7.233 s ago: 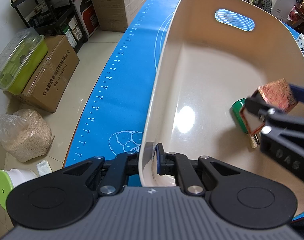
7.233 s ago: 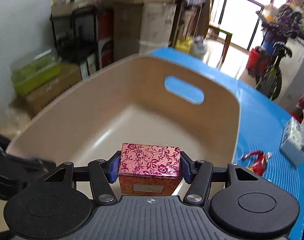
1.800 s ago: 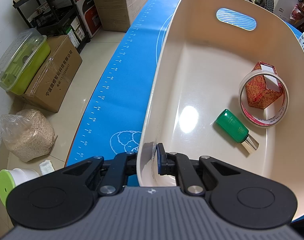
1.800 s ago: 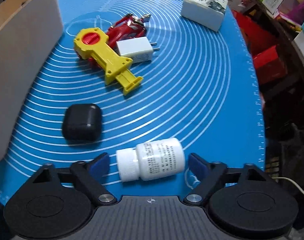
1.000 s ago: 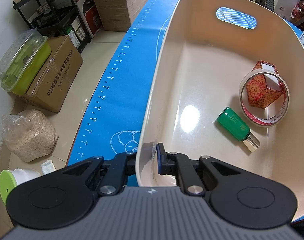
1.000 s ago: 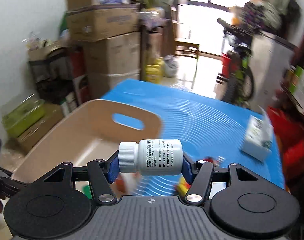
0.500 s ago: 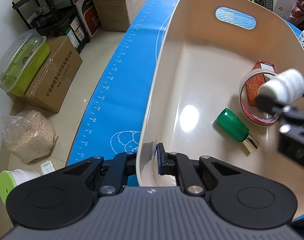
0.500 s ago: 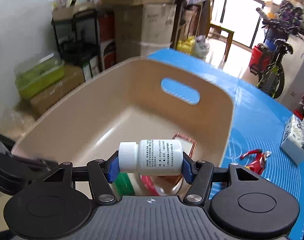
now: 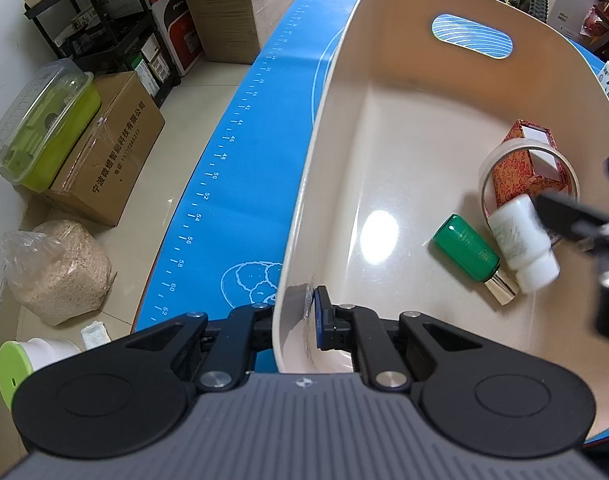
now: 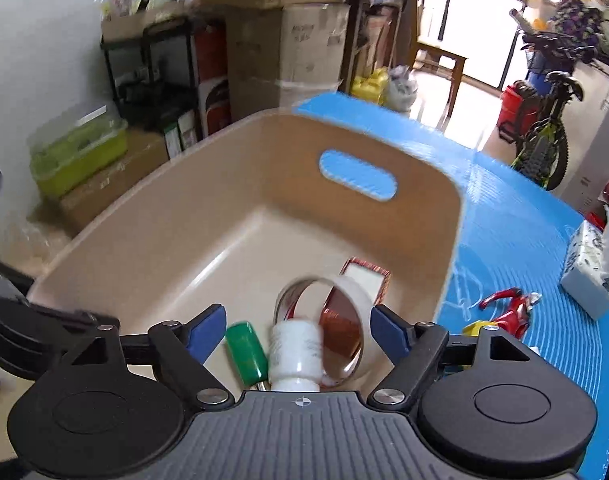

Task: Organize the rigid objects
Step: 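Carry the white pill bottle into the basket and open the right gripper, then grasp the black earbud case with the right gripper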

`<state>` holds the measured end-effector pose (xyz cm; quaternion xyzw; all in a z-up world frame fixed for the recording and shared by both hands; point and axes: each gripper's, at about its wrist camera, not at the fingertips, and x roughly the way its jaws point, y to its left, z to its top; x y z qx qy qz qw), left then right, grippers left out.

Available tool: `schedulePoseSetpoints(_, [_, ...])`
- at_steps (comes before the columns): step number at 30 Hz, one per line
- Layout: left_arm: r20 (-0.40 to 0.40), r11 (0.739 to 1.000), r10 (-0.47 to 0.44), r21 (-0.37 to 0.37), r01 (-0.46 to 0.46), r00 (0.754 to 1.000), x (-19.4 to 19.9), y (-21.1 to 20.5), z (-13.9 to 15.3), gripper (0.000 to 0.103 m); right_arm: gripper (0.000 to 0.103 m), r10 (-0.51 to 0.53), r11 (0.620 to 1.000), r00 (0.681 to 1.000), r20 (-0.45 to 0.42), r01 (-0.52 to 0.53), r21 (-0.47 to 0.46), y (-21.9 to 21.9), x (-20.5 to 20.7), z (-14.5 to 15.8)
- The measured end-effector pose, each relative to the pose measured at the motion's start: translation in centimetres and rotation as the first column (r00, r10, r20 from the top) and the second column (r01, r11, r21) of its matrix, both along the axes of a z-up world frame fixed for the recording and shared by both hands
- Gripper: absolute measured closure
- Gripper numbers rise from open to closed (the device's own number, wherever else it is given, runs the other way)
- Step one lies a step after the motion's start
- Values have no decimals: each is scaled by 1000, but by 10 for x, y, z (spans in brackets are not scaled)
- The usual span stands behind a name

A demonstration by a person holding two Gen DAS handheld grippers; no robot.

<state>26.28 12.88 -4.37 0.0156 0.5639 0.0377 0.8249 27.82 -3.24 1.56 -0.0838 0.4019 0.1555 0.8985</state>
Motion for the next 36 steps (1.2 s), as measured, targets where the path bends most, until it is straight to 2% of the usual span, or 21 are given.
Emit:
schedulePoseSetpoints(5, [0, 1000, 0, 0, 0, 1000, 0, 0, 0, 90, 20, -67, 997, 993, 92, 62, 48, -33, -14, 22])
schedulePoseSetpoints(12, [0, 1000, 0, 0, 0, 1000, 0, -1, 0, 90, 20, -208, 978, 972, 108, 205, 42, -92, -21, 30])
schedulePoseSetpoints(19, [0, 1000, 1, 1, -1, 1000, 0, -1, 0, 90, 20, -277, 959, 961, -15, 275, -65, -119, -22, -16])
schedulePoseSetpoints(23, [0, 1000, 0, 1, 0, 1000, 0, 0, -1, 90, 21, -317, 947, 942, -113, 310, -81, -125, -18, -48])
schedulePoseSetpoints(28, [-1, 1000, 0, 2, 0, 1000, 0, 0, -1, 90, 26, -333, 941, 933, -139, 321, -105, -130, -19, -79])
schedulePoseSetpoints(32, [0, 1000, 0, 3, 0, 1000, 0, 0, -1, 90, 29, -339, 940, 927, -157, 327, -100, -133, -17, -88])
schedulePoseSetpoints(36, [-1, 1000, -1, 3, 1, 1000, 0, 0, -1, 90, 37, -323, 946, 928, -188, 308, -103, -130, -20, -95])
